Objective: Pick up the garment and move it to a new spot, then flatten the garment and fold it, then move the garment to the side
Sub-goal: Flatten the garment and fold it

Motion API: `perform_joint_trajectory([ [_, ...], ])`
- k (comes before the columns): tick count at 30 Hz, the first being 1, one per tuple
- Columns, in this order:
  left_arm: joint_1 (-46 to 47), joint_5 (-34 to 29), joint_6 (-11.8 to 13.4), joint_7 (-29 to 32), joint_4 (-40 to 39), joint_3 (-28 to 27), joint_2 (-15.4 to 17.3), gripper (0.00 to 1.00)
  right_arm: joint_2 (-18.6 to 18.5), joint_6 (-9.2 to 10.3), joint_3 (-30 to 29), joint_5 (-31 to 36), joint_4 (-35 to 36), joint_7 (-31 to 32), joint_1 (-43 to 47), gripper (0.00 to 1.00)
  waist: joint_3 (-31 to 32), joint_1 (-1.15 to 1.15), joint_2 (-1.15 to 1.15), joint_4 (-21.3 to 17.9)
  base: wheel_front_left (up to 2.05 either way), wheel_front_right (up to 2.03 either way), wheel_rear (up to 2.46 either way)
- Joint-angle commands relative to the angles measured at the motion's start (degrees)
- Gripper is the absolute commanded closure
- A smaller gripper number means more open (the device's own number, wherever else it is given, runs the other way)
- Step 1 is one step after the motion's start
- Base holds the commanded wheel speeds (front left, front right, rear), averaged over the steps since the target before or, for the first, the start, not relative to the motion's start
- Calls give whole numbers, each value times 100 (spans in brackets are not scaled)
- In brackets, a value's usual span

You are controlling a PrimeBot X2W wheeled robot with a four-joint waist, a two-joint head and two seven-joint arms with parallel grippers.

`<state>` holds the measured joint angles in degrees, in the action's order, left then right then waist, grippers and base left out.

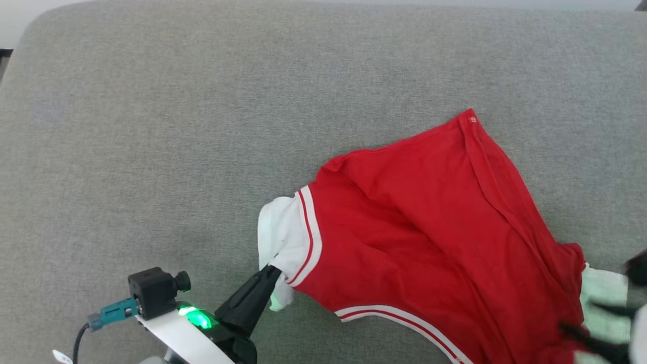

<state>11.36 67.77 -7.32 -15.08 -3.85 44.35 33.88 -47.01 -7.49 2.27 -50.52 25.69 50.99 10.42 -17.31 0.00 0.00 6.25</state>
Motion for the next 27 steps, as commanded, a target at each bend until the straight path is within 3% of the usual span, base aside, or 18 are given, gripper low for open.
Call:
perform_joint_trajectory([
  [1, -1, 9, -23, -9, -19, 16, -17, 100, 80, 1, -231, -46, 162, 70, -20, 0, 14, 0, 0, 36, 0, 0, 0],
  [5, 91, -5, -23, -9, -51, 103, -71, 100, 132, 0, -1044, 46, 473, 211, -543, 0, -9, 0, 0, 157, 0, 0, 0],
  [9, 210, -24, -23, -9, -60, 149, -155, 100, 186, 0, -1072, 493, 210, -31, -1532, 0, -146, 0, 0, 307, 0, 0, 0],
  [16, 540, -59, -23, -9, -16, 276, -350, 100, 544, 1, 298, 992, -1163, -148, -3478, 0, -548, 0, 0, 558, 0, 0, 0],
  [17, 540, -59, -23, -9, -16, 276, -350, 100, 544, 1, 298, 992, -1163, -148, -3478, 0, -548, 0, 0, 558, 0, 0, 0],
  [22, 749, -98, -23, -9, 14, 385, -482, 100, 515, 1, 1497, 1370, -2358, -93, -4469, 0, -789, 0, 0, 724, 0, 0, 0],
  [27, 834, -85, -23, -9, 29, 392, -584, 100, 591, 0, 2396, 1260, -3284, -157, -4989, 0, -898, 0, 0, 833, 0, 0, 0],
])
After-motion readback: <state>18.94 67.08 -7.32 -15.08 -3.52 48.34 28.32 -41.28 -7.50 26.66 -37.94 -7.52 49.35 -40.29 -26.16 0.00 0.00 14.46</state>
